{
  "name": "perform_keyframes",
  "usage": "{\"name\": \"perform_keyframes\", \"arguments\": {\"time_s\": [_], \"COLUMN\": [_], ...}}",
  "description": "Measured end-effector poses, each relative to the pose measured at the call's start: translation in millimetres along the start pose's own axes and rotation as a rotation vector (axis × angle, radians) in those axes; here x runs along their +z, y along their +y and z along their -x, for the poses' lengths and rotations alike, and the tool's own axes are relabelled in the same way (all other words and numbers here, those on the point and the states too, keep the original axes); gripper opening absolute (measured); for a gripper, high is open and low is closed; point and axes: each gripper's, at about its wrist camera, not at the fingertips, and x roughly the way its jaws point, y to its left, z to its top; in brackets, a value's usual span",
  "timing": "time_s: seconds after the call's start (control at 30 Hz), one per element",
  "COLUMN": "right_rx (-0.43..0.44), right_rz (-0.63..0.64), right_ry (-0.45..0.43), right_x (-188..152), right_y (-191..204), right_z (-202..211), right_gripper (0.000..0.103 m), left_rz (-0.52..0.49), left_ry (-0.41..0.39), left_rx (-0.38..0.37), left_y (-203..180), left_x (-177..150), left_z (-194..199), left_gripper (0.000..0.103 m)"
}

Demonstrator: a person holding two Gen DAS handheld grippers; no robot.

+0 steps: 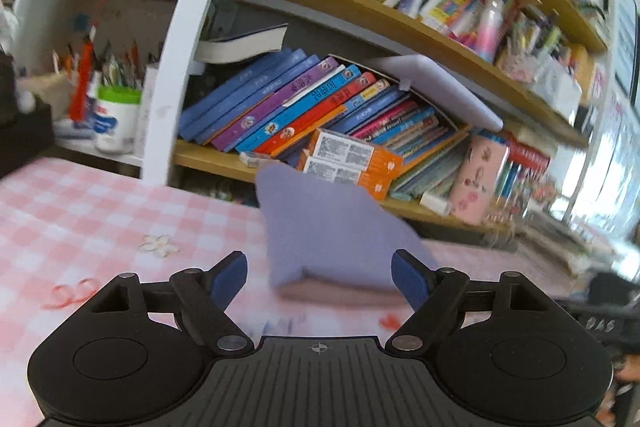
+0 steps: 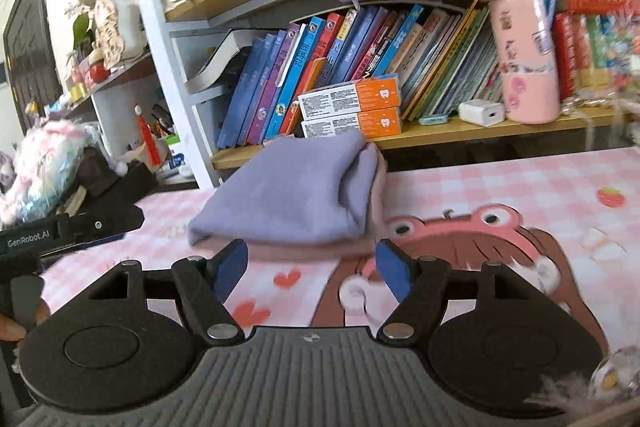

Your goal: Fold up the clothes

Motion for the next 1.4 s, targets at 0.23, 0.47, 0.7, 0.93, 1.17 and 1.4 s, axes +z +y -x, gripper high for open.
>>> {"name": "perform_keyframes", "arguments": {"time_s": [0.23, 0.47, 0.7, 0.93, 1.17, 1.4], "right_rx": [-0.162, -0.213, -0.244, -0.277, -0.291, -0.312], "right_rz": [0.164, 0.200, 0.228, 0.258, 0.260, 0.245], "right_ry": [-0.044, -0.063, -0.066, -0.057, -0.044, -0.026], "right_x": [-33, -45, -52, -54, -54, -54], "right_y": [26, 34, 43, 48, 48, 45], "right_z": [46, 69, 78, 76, 74, 70], "right_gripper": [0.073, 0.077, 0.081, 0.092, 0.102, 0.103], "left_rz": [-0.081, -0.175, -0.195, -0.217, -0.249, -0.259], "left_ry": [-0.012, -0.022, -0.019, -0.008, 0.028, 0.035], "left_rx": [0.110, 0.191, 0.219, 0.232, 0.237, 0.258], "left_y": [-21, -39, -43, -46, -50, -53], "left_x": [-19, -34, -41, -43, -43, -44], "left_z": [36, 52, 60, 59, 53, 52], "left_gripper": [0.089, 0.093, 0.096, 0.101, 0.103, 0.103]}}
